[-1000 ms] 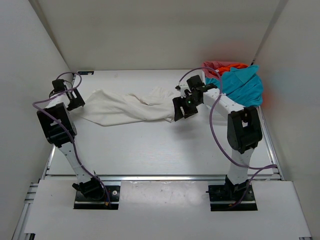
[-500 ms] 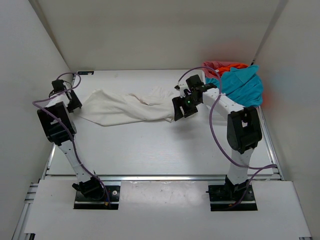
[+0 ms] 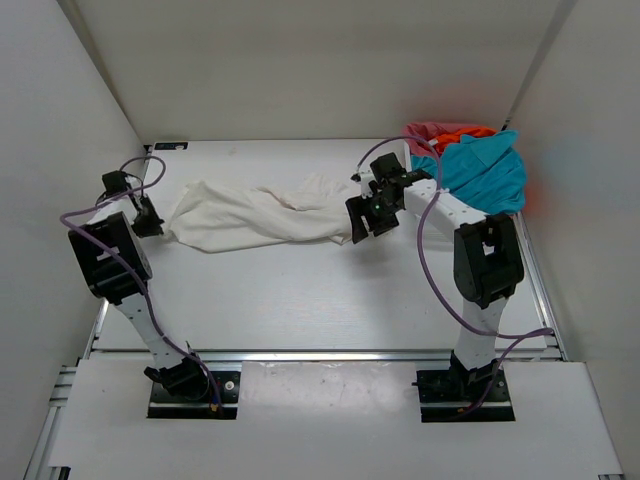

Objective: Fold and stack the t-shirts
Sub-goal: Flatten out the tshirt

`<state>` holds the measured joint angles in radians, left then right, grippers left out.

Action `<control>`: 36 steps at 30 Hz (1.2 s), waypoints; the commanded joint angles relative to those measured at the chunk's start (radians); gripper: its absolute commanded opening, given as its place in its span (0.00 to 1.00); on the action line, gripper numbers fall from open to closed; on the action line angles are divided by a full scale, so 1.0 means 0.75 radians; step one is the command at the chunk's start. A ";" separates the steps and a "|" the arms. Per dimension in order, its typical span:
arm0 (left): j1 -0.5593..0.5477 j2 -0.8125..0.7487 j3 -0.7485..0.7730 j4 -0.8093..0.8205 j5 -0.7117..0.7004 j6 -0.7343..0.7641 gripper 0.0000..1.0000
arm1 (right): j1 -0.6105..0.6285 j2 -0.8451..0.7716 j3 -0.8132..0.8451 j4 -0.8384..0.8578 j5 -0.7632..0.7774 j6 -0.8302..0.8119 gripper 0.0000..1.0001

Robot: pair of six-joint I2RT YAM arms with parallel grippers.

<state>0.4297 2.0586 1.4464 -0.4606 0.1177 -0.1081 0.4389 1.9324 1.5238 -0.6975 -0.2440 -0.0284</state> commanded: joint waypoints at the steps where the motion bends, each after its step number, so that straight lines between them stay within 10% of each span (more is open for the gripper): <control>1: -0.006 -0.249 -0.112 -0.055 0.046 0.087 0.00 | -0.012 -0.059 -0.082 0.026 0.054 0.095 0.75; 12: -0.039 -0.427 -0.257 -0.151 0.025 0.081 0.00 | -0.013 0.178 0.134 0.077 -0.174 0.269 0.66; 29: -0.017 -0.399 -0.245 -0.161 -0.004 0.107 0.00 | 0.030 0.487 0.470 0.052 0.127 0.504 0.55; 33: -0.017 -0.399 -0.239 -0.163 -0.006 0.111 0.00 | 0.016 0.516 0.492 0.089 0.041 0.470 0.01; 36: -0.017 -0.405 -0.223 -0.167 0.013 0.111 0.00 | 0.022 0.506 0.519 0.102 -0.008 0.431 0.00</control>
<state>0.4171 1.7790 1.2461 -0.5766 0.1158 -0.0360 0.4583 2.3093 1.8637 -0.6514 -0.2195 0.3176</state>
